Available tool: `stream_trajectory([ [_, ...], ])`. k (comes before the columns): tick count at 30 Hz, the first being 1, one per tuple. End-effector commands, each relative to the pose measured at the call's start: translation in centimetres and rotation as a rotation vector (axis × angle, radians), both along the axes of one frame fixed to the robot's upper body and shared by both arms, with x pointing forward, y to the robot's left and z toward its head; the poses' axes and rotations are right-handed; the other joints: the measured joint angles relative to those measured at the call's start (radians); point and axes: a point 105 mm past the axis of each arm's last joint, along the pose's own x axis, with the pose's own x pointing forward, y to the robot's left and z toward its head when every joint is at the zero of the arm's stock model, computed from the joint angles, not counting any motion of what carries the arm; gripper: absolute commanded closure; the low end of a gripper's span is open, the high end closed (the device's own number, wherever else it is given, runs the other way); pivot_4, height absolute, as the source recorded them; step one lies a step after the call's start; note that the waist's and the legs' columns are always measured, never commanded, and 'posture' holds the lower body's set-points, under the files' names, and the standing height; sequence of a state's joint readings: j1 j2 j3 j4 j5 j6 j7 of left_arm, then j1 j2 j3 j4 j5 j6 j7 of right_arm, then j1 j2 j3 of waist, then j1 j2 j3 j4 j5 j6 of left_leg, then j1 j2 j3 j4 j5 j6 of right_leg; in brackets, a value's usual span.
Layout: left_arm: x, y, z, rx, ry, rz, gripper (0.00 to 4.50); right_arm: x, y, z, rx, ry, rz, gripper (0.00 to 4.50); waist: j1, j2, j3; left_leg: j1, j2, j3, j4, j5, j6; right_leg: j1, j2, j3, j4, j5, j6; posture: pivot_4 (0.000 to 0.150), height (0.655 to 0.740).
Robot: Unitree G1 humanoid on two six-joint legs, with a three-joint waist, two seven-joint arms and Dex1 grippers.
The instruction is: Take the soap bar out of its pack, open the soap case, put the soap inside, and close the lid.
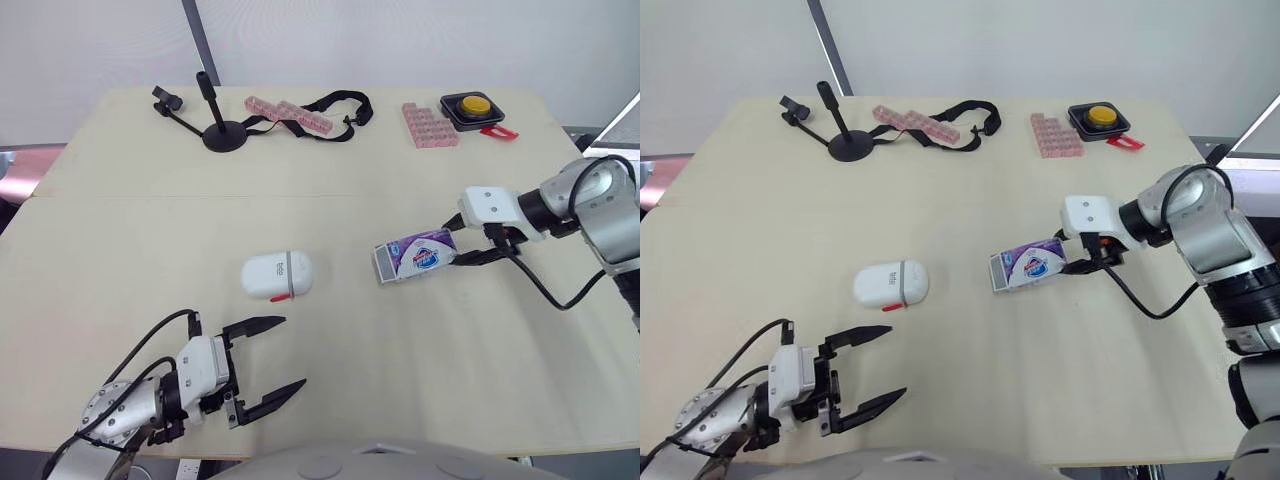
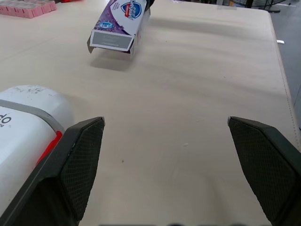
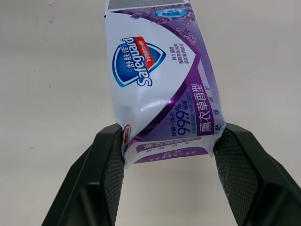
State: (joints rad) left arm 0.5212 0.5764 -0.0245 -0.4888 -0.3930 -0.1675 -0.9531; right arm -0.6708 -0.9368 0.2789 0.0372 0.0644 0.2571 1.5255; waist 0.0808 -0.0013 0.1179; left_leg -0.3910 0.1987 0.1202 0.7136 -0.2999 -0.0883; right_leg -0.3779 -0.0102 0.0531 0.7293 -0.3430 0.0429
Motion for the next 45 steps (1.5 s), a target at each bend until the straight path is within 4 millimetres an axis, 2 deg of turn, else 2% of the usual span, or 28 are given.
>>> stream_trajectory([
  [1, -0.1, -0.5, 0.8, 0.0, -0.036, -0.024, 0.0, -0.2, 0.2, 1.5, -0.03, -0.034, 0.027, 1.78, 0.0, 0.0, 0.0, 0.0, 0.0, 0.0, 0.0, 0.0, 0.0, 0.0, 0.0, 0.0, 0.0, 0.0, 0.0, 0.15, 0.7143],
  [14, 0.3, -1.0, 1.5, -0.003, -0.041, -0.026, 0.0, 0.1, 0.5, 3.1, -0.107, -0.114, 0.077, 1.78, 0.001, 0.0, 0.0, 0.0, 0.0, 0.001, 0.001, 0.0, 0.0, -0.002, 0.0, 0.002, 0.003, 0.0, 0.0, 0.15, 0.7143],
  [35, 0.7, -1.2, 1.9, 0.0, -0.039, -0.013, 0.0, 0.6, -0.2, 3.7, -0.278, -0.199, 0.152, 1.78, 0.0, 0.0, 0.0, -0.001, 0.0, 0.001, 0.002, 0.0, 0.0, -0.002, 0.0, 0.003, 0.004, 0.0, 0.0, 0.15, 0.7143],
  [45, 0.6, -1.2, 1.8, 0.001, -0.037, -0.011, 0.0, 0.0, 0.6, 4.5, -0.291, -0.191, 0.162, 1.78, 0.001, 0.0, 0.0, -0.001, 0.0, 0.001, 0.002, 0.0, 0.0, -0.002, 0.001, 0.003, 0.005, 0.0, 0.0, 0.15, 0.7143],
])
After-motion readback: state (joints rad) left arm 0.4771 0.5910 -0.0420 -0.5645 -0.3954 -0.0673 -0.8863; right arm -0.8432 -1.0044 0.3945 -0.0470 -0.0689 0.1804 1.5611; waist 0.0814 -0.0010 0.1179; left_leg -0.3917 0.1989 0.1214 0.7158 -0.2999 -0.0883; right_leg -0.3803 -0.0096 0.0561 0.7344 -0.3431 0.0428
